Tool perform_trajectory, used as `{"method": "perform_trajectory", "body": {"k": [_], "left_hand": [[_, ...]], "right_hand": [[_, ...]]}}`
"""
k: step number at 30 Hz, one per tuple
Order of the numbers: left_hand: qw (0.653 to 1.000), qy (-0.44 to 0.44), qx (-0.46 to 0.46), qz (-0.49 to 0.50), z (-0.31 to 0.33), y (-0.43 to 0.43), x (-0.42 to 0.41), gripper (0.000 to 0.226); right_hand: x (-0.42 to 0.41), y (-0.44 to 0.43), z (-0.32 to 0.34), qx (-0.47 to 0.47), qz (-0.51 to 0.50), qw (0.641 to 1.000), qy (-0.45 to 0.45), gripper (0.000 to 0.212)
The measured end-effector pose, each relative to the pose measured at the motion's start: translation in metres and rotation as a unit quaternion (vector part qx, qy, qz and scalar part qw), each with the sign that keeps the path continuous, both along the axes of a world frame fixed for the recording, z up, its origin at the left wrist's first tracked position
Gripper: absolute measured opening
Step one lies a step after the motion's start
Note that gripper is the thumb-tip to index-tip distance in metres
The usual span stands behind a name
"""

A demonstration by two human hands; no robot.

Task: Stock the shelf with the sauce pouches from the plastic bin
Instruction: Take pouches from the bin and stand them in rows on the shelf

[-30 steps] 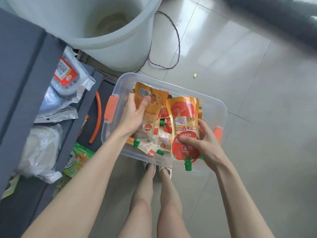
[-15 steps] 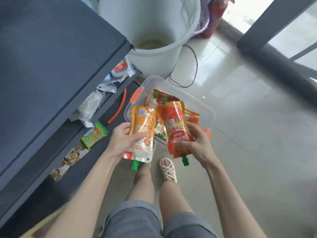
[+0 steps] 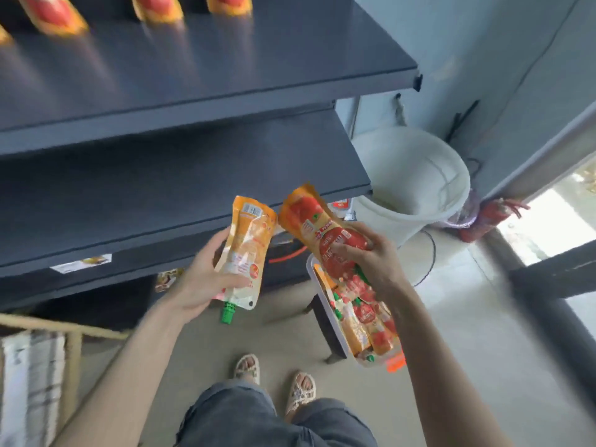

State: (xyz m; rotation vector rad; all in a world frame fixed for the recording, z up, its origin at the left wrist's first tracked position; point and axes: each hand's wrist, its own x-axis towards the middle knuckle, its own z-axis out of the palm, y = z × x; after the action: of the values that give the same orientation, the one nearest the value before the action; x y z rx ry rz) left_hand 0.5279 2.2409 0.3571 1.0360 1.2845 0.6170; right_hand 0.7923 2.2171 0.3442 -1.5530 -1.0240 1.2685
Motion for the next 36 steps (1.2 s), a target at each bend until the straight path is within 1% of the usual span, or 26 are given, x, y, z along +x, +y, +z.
{"method": "perform_trajectory", "body": {"k": [2,5,7,10,14,17,20,22,24,26,28,31,33,36], "left_hand": [[0.997,0.012,0.055,0.045,0.026,-0.002,-0.024,0.077],[0.977,0.061,0.142,0.144,0.062,0.000,-0.060,0.063],[0.960,0.089,0.185,0.189,0.083,0.003,-0.088,0.053],[0.939,0.136,0.235,0.209,0.111,0.007,-0.134,0.039],[0.916,0.173,0.298,0.207,0.146,0.018,-0.195,0.037],[0.897,0.221,0.328,0.199,0.170,0.033,-0.241,0.028],[0.870,0.296,0.358,0.162,0.190,0.054,-0.280,0.026],[0.860,0.326,0.373,0.123,0.198,0.072,-0.301,0.024],[0.852,0.344,0.381,0.105,0.205,0.092,-0.319,0.022],[0.855,0.340,0.380,0.095,0.213,0.112,-0.332,0.024],[0.867,0.326,0.368,0.076,0.223,0.132,-0.343,0.026],[0.877,0.334,0.345,0.036,0.233,0.166,-0.357,0.030],[0.871,0.349,0.343,0.031,0.237,0.189,-0.366,0.033],[0.853,0.376,0.358,0.045,0.244,0.224,-0.376,0.039]], "right_hand": [[-0.023,0.021,0.027,0.032,0.054,0.998,-0.028,0.048],[-0.059,0.046,0.065,0.085,0.110,0.988,-0.065,0.049],[-0.081,0.059,0.089,0.117,0.113,0.984,-0.070,0.045],[-0.113,0.078,0.119,0.168,0.098,0.977,-0.091,0.040],[-0.169,0.100,0.152,0.231,0.120,0.959,-0.115,0.033],[-0.216,0.114,0.172,0.264,0.118,0.949,-0.123,0.033],[-0.260,0.132,0.186,0.286,0.077,0.946,-0.133,0.033],[-0.287,0.145,0.192,0.299,0.050,0.944,-0.129,0.034],[-0.311,0.159,0.196,0.310,0.027,0.944,-0.106,0.032],[-0.331,0.175,0.202,0.319,0.016,0.944,-0.088,0.031],[-0.347,0.191,0.208,0.322,0.016,0.943,-0.081,0.031],[-0.367,0.216,0.212,0.331,0.020,0.940,-0.077,0.026],[-0.380,0.234,0.211,0.332,0.026,0.939,-0.080,0.023],[-0.395,0.265,0.209,0.336,0.036,0.938,-0.076,0.024]]}}
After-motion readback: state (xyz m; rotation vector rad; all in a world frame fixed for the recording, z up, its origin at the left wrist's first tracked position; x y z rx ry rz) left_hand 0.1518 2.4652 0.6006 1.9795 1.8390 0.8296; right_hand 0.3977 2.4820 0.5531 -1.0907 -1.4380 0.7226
